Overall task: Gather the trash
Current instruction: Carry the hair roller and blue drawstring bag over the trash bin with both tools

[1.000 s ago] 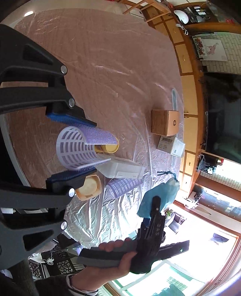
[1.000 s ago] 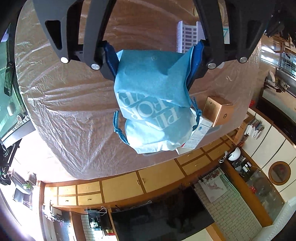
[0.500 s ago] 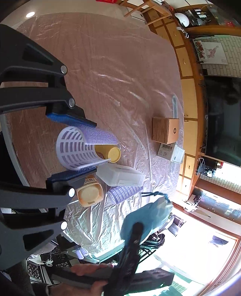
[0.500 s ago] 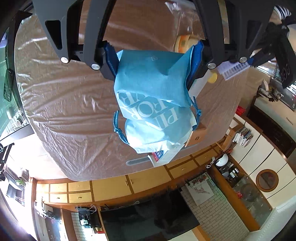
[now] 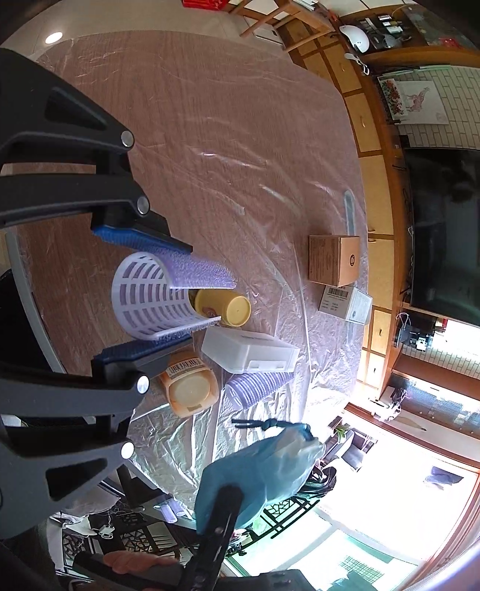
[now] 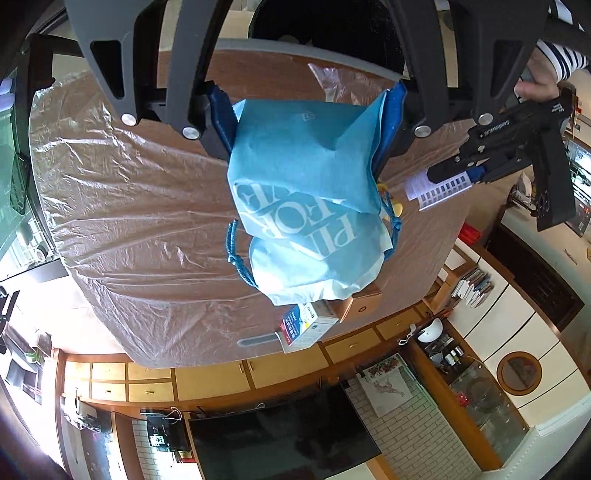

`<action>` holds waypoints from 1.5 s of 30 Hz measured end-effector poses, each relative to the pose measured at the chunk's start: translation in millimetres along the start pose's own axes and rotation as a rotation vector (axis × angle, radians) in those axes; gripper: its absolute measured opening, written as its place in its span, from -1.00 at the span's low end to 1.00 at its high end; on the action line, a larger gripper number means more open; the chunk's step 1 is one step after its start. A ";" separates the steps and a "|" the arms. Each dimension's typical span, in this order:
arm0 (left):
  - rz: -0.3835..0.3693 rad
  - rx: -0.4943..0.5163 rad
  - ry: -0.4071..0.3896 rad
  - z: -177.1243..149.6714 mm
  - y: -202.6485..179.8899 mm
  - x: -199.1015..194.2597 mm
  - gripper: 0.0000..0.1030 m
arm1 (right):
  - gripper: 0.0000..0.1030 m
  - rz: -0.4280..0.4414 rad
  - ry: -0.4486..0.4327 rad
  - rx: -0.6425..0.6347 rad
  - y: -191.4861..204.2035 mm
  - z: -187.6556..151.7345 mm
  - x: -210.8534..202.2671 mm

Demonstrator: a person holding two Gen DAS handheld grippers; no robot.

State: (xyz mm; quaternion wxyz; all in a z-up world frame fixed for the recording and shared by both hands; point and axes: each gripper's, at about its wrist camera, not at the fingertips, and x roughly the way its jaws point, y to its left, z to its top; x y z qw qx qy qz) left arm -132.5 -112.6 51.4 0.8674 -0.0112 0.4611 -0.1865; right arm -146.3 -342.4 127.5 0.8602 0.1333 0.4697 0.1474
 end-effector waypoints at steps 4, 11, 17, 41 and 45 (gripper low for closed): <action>-0.008 -0.018 0.009 -2.4 2.4 0.9 -0.15 | 0.20 0.001 0.000 -0.002 5.2 -5.2 -4.5; -0.006 -0.019 0.009 -6.3 2.6 -2.0 -0.15 | 0.20 0.012 0.002 -0.017 6.6 -13.1 -10.1; -0.003 -0.010 0.006 -12.4 0.0 -6.3 -0.15 | 0.20 0.037 0.005 -0.022 7.4 -20.3 -15.0; -0.034 0.057 0.012 -38.4 -22.8 -32.9 -0.15 | 0.18 0.106 0.063 -0.083 6.7 -45.2 -28.3; -0.037 0.060 0.021 -44.1 -24.6 -33.6 -0.15 | 0.17 0.105 0.073 -0.090 6.1 -50.9 -30.1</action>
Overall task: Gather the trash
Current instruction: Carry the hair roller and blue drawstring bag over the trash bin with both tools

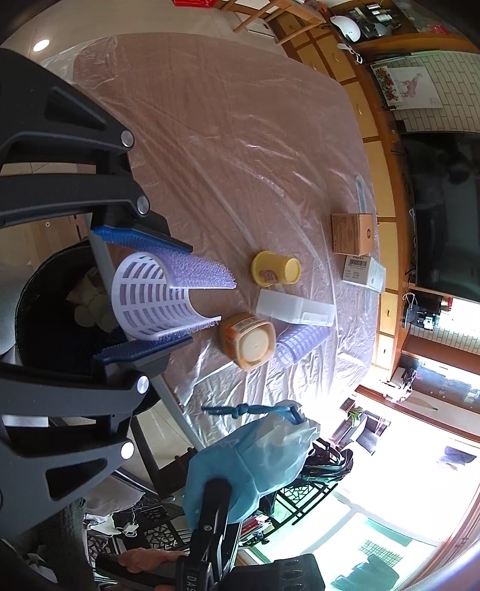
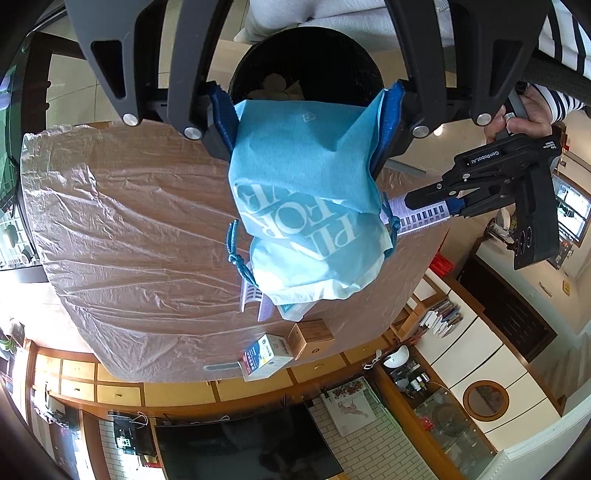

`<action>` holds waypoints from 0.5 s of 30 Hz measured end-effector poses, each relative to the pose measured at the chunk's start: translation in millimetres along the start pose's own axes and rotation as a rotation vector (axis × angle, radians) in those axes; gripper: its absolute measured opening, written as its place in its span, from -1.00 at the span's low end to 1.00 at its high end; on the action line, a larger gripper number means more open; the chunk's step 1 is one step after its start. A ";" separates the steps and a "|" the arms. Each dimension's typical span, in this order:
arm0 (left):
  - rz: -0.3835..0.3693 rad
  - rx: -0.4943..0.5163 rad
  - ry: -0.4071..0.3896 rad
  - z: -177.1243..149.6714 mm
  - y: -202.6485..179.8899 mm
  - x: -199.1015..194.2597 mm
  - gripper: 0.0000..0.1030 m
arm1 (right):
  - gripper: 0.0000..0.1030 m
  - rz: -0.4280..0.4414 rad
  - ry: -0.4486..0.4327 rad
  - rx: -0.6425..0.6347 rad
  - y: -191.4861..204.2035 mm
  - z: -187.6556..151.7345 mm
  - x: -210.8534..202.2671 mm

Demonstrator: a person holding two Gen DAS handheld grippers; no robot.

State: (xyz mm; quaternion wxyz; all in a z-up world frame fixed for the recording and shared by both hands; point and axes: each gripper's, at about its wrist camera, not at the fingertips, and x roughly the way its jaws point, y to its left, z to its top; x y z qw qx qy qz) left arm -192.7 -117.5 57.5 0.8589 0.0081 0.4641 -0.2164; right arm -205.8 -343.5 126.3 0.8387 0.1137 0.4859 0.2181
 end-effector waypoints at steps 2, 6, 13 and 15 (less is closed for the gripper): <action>-0.005 0.010 0.002 -2.8 -2.1 -1.4 -0.15 | 0.17 0.002 0.004 -0.006 1.6 -1.8 -0.8; -0.019 0.033 0.010 -9.0 -8.6 -5.2 -0.15 | 0.17 0.011 0.013 -0.026 4.7 -5.4 -4.2; -0.049 0.064 0.026 -19.8 -17.0 -10.0 -0.15 | 0.17 0.029 0.043 -0.054 11.2 -20.1 -11.1; -0.057 0.076 0.032 -22.6 -19.7 -11.0 -0.15 | 0.17 0.041 0.056 -0.059 12.5 -24.9 -12.6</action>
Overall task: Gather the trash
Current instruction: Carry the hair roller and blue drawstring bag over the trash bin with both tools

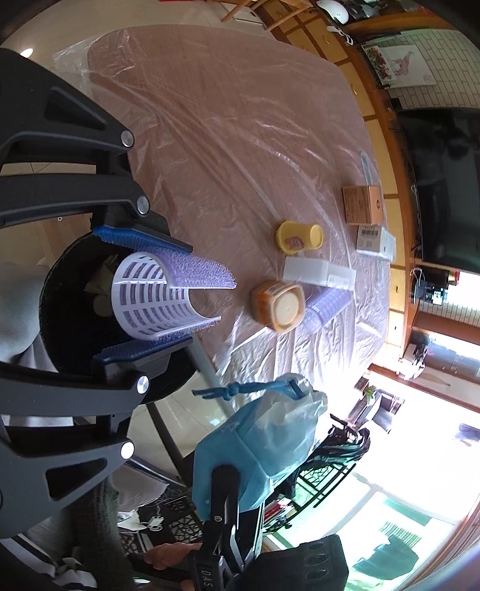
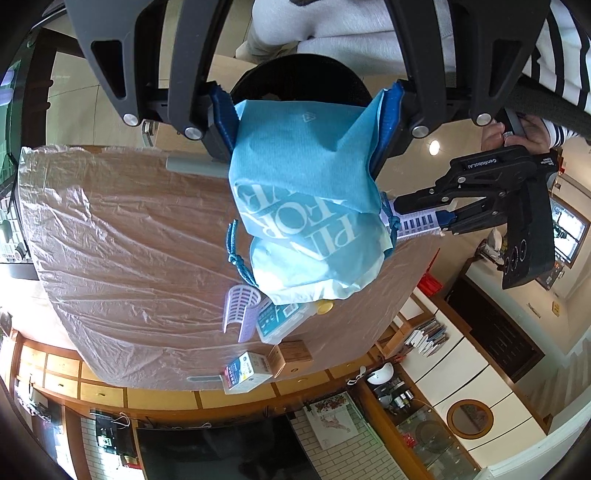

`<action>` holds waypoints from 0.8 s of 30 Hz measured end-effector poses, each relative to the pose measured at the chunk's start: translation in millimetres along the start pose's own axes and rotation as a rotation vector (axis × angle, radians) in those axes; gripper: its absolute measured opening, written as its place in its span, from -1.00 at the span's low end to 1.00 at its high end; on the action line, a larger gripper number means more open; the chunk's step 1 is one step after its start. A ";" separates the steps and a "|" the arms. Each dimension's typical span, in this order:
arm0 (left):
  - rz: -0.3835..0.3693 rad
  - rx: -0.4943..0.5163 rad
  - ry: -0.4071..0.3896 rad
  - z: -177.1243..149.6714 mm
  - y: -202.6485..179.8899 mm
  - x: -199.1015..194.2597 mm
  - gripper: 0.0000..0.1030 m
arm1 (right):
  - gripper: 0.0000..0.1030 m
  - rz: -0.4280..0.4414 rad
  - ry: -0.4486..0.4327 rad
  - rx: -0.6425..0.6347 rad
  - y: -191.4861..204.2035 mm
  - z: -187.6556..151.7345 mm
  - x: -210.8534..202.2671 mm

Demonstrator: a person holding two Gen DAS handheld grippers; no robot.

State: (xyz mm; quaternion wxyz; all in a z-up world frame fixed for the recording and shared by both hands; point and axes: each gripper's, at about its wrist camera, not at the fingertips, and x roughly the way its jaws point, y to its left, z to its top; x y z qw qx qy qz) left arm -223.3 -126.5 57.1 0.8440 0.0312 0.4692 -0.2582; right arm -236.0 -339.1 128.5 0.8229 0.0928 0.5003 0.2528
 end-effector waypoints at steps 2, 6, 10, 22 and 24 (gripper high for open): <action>-0.009 0.008 0.006 -2.5 -2.5 -0.8 -0.15 | 0.17 0.009 0.013 -0.010 2.3 -5.0 -2.0; -0.025 0.039 0.019 -7.5 -8.5 -3.1 -0.15 | 0.17 0.025 0.034 -0.028 6.2 -12.7 -5.3; -0.044 0.068 0.039 -12.9 -14.3 -1.9 -0.15 | 0.17 0.042 0.059 -0.049 9.6 -20.0 -5.2; -0.076 0.111 0.104 -26.6 -22.6 11.0 -0.15 | 0.17 0.070 0.150 -0.099 17.8 -38.0 6.7; -0.076 0.110 0.111 -29.0 -22.9 13.3 -0.15 | 0.17 0.066 0.167 -0.111 18.5 -40.5 10.1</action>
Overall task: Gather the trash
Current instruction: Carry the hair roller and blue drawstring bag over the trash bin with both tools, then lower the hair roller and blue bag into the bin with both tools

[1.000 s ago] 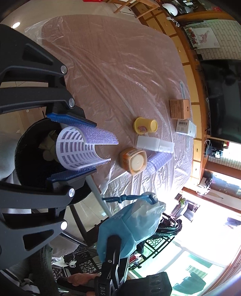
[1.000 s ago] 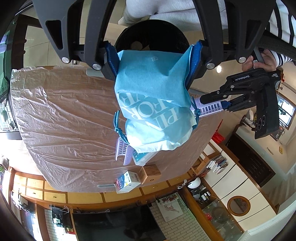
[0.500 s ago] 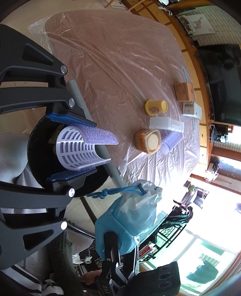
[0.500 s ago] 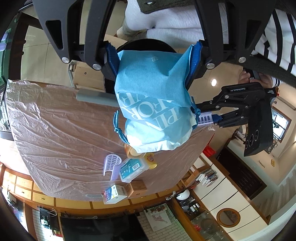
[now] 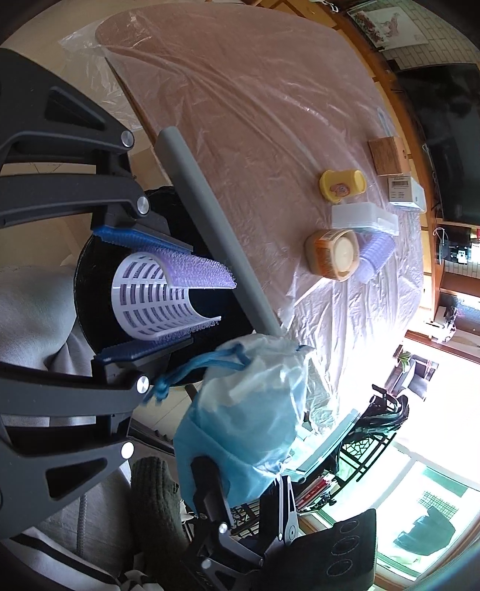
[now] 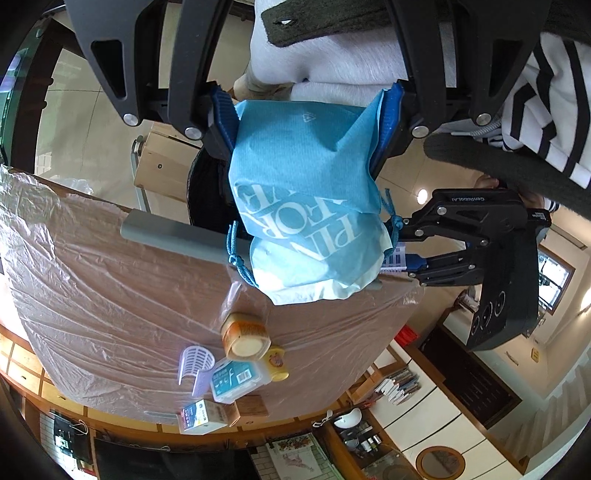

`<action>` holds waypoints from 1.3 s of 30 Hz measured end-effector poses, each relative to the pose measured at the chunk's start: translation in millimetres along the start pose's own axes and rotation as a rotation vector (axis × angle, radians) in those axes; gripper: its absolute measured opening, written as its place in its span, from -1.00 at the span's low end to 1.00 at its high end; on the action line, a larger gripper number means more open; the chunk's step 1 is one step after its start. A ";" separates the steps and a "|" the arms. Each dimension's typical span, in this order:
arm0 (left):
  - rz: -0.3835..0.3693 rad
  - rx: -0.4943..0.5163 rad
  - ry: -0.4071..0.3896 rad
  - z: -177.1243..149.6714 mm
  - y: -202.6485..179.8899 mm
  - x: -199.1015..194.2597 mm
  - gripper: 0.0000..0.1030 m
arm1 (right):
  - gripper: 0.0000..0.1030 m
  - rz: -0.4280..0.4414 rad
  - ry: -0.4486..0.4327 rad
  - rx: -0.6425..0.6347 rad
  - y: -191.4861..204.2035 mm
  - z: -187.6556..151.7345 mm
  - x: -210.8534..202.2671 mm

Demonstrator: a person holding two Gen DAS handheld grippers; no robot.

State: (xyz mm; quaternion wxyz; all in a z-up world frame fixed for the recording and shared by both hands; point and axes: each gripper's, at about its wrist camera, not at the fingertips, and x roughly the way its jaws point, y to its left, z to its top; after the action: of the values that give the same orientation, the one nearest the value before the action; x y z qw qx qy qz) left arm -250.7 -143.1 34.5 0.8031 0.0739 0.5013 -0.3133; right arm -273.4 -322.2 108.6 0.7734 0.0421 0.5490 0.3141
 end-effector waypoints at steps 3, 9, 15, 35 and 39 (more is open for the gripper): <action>0.005 -0.002 0.015 -5.0 -0.9 4.2 -0.15 | 0.17 -0.001 0.031 -0.004 -1.0 -4.1 5.7; 0.014 -0.016 0.043 -14.9 2.1 13.3 -0.15 | 0.17 -0.014 0.082 -0.009 -2.9 -12.2 15.9; 0.038 -0.020 0.071 -21.8 3.2 22.2 -0.15 | 0.17 -0.042 0.125 -0.013 -4.4 -17.2 31.4; 0.088 -0.009 0.147 -30.0 4.7 60.6 -0.15 | 0.17 -0.151 0.172 0.008 -6.2 -15.4 80.4; 0.093 -0.003 0.156 -30.2 3.3 66.8 -0.15 | 0.17 -0.147 0.170 0.055 -10.2 -12.3 87.3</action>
State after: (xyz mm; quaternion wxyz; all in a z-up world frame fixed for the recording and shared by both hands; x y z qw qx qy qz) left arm -251.6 -156.2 -37.7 0.7754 0.1204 0.5589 -0.2683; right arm -262.3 -287.4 27.7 0.7434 -0.0038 0.6227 0.2440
